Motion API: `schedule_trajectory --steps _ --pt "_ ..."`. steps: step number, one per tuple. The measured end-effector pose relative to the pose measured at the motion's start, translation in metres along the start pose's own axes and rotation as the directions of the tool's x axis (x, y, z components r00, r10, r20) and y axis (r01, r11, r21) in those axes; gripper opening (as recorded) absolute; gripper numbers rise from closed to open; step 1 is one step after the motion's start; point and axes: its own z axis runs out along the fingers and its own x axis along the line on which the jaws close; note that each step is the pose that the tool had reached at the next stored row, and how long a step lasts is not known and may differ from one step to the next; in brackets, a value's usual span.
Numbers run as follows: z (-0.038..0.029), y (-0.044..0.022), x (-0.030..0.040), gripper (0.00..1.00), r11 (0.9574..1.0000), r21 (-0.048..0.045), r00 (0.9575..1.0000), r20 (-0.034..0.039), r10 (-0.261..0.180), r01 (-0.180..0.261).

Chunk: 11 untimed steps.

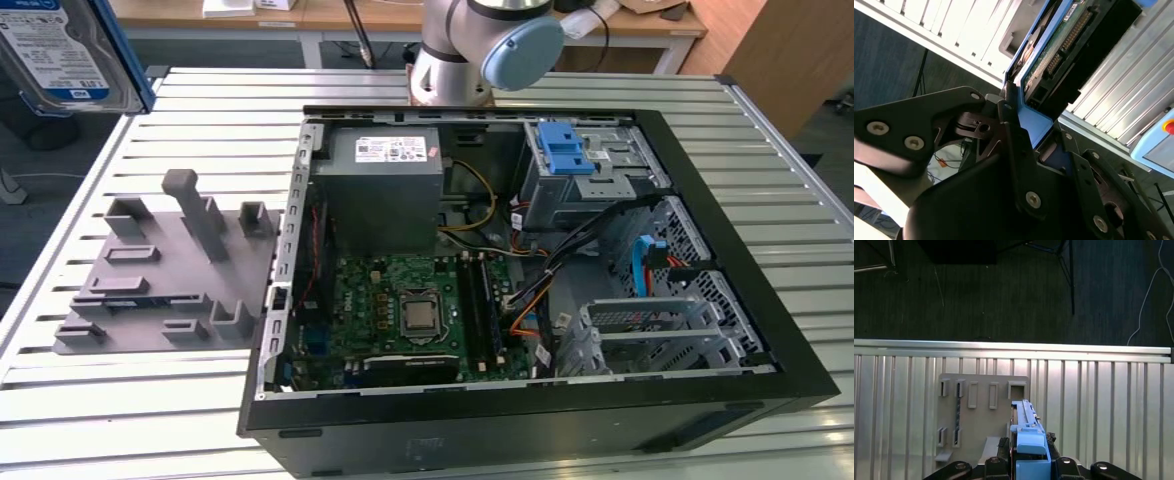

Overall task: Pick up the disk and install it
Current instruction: 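Pick up the disk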

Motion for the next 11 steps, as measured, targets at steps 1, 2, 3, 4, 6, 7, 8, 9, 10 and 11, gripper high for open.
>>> schedule_trajectory --steps 1,2,3,4,6,7,8,9,10,11 --pt "-0.001 0.0 0.0 0.36 1.0 0.0001 1.0 0.0001 0.0 0.0" --pt "-0.0019 0.0 0.0 0.36 1.0 0.0 1.0 0.0001 0.0 0.0" --pt "-0.0029 0.0 -0.0001 0.36 1.0 0.0 1.0 0.0001 0.0 0.0" --pt "-0.0039 0.0001 -0.0001 0.36 1.0 0.0 1.0 0.0001 0.0 0.0" --pt "-0.0048 0.0 -0.0001 0.36 1.0 -0.0001 1.0 0.0 0.0 0.0" --pt "-0.0047 0.0 -0.0001 0.36 1.0 0.0 1.0 0.0 0.0 0.0" --pt "-0.0047 0.0 -0.0001 0.36 1.0 0.0001 1.0 0.0001 0.0 0.0" --pt "-0.0054 0.0 -0.0001 0.36 1.0 0.0 1.0 0.0 0.0 0.0" --pt "-0.0054 -0.0025 -0.0001 0.36 1.0 0.0 1.0 0.0001 0.0 0.0" --pt "-0.0054 -0.0026 -0.0001 0.36 1.0 0.0 1.0 0.0001 0.0 0.0"
